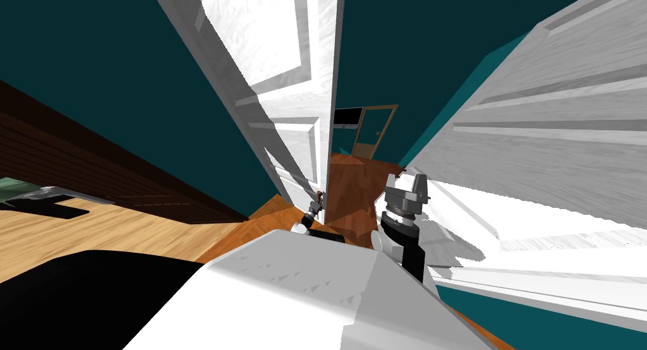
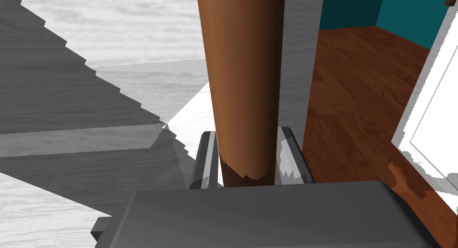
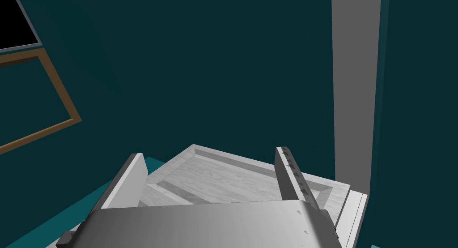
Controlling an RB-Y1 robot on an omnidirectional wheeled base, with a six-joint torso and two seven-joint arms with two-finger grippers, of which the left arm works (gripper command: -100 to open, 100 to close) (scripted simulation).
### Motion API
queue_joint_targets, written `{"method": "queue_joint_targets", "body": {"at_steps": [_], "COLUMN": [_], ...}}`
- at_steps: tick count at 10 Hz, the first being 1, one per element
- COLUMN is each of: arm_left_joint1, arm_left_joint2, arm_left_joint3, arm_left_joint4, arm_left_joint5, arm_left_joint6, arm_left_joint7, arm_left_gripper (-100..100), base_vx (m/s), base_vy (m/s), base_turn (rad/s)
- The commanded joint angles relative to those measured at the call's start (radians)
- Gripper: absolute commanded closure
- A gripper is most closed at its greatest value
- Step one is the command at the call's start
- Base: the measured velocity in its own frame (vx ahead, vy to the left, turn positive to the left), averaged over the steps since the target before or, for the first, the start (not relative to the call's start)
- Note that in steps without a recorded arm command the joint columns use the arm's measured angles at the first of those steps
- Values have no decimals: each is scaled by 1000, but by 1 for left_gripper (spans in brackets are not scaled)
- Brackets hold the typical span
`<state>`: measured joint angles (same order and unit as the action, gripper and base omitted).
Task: Push the door open
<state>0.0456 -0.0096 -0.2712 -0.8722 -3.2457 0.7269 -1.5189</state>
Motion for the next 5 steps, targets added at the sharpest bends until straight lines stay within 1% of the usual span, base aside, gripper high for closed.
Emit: {"method": "queue_joint_targets", "body": {"at_steps": [1, 2, 4, 5], "arm_left_joint1": [-1, -2, -3, -3], "arm_left_joint2": [17, 21, 35, 35], "arm_left_joint3": [13, 16, 30, 30], "arm_left_joint4": [1, 1, 2, 2], "arm_left_joint5": [8, 10, 19, 19], "arm_left_joint6": [1, 1, 1, 1], "arm_left_joint7": [-5, -6, -12, -12], "arm_left_gripper": [100, 100, 100, 100], "base_vx": [74, 121, 133, 123], "base_vy": [-52, -83, -87, -69], "base_turn": [7, 32, 39, 16]}}
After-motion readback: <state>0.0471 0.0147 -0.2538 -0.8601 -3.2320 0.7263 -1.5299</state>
